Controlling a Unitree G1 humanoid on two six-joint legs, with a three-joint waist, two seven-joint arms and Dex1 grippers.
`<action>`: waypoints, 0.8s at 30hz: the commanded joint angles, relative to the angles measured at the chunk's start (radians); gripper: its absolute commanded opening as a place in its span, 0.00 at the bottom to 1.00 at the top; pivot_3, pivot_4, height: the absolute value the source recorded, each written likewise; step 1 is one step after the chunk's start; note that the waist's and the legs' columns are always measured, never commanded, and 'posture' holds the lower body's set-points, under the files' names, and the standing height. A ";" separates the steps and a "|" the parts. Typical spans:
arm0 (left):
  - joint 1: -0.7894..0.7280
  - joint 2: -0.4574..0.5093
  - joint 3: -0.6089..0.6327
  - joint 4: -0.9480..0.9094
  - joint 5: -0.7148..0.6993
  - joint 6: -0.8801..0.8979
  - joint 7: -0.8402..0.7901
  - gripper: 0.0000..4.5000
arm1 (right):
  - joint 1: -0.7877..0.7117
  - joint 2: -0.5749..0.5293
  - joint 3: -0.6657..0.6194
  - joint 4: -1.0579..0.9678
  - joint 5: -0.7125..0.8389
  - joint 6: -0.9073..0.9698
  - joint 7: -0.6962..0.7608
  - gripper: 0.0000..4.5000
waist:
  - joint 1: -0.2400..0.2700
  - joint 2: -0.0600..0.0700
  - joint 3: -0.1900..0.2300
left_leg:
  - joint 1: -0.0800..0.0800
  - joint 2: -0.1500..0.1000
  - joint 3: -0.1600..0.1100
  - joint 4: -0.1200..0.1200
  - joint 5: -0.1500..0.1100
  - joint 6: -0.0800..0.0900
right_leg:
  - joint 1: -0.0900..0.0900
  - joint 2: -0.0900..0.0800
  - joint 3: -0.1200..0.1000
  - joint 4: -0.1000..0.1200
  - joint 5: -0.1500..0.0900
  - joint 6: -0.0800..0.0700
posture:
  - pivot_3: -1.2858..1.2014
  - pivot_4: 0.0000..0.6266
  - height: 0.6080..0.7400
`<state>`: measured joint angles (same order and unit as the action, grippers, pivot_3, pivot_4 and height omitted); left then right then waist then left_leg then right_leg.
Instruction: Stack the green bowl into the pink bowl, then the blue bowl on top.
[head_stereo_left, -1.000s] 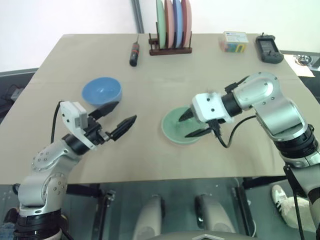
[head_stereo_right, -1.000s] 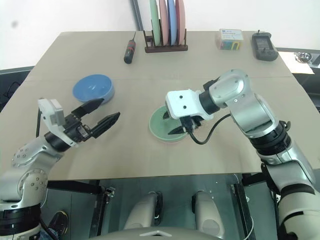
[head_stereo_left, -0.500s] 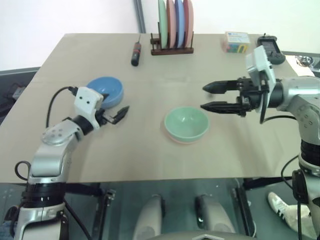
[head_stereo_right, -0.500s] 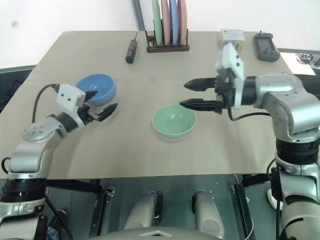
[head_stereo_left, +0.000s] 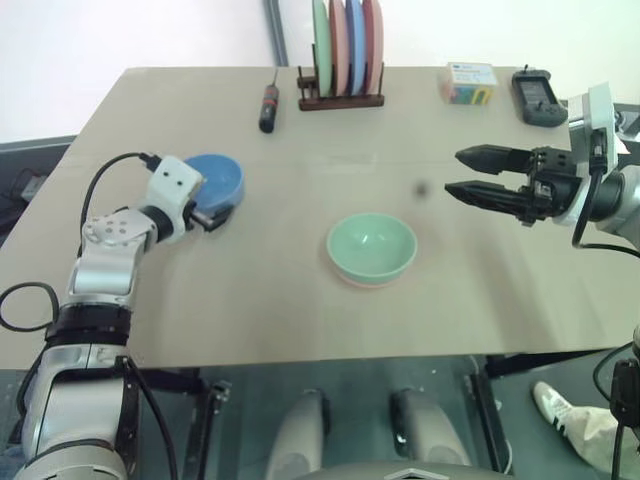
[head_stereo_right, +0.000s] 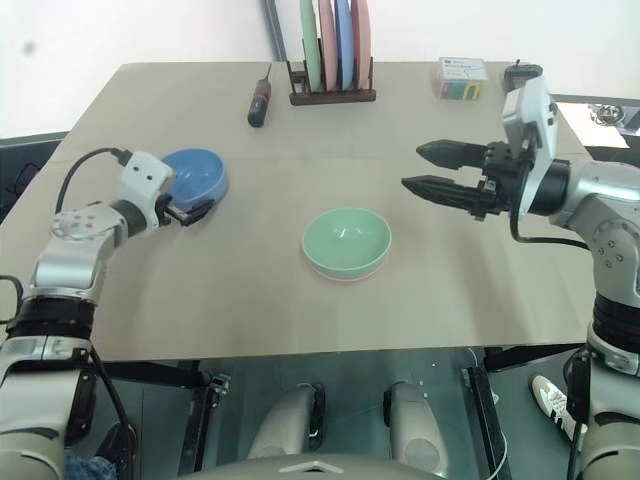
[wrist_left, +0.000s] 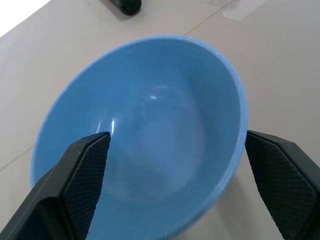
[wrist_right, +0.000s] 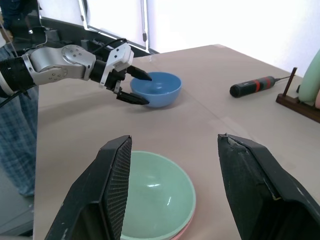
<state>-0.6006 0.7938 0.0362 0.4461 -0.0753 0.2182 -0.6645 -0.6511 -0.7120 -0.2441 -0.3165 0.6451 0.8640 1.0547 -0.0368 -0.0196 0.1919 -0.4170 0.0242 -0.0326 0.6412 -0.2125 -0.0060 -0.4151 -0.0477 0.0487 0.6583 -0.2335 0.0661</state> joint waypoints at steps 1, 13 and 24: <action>-0.047 0.001 -0.004 0.052 0.021 -0.064 -0.032 0.71 | -0.009 -0.025 -0.002 -0.012 0.021 -0.034 -0.014 0.64 | 0.000 0.000 0.000 | 0.000 0.000 0.000 0.000 0.000 0.000 | 0.000 0.000 0.000 0.000 0.000 0.000 | 0.52 0.24 1.00; -0.077 0.000 -0.013 0.078 0.046 -0.104 -0.102 0.00 | 0.010 -0.050 0.008 0.024 0.033 -0.075 -0.031 0.64 | 0.000 0.000 0.000 | -0.001 0.000 0.000 0.000 0.000 0.000 | 0.000 0.000 0.000 0.000 0.000 0.000 | 0.52 0.24 1.00; -0.248 -0.090 -0.122 -0.416 -0.154 0.149 -0.388 0.00 | -0.006 -0.052 0.047 0.046 0.039 -0.093 -0.041 0.64 | 0.022 -0.001 0.000 | -0.012 0.000 -0.005 0.009 0.000 0.000 | -0.004 0.000 -0.005 0.001 0.000 0.001 | 0.52 0.24 1.00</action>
<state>-0.8199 0.7038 -0.0623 0.1522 -0.1870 0.3250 -1.0011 -0.6387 -0.7532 -0.1864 -0.2544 0.6704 0.7834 1.0177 -0.0150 -0.0203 0.1923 -0.4297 0.0238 -0.0372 0.6514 -0.2126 -0.0059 -0.4199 -0.0481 0.0442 0.6586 -0.2330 0.0669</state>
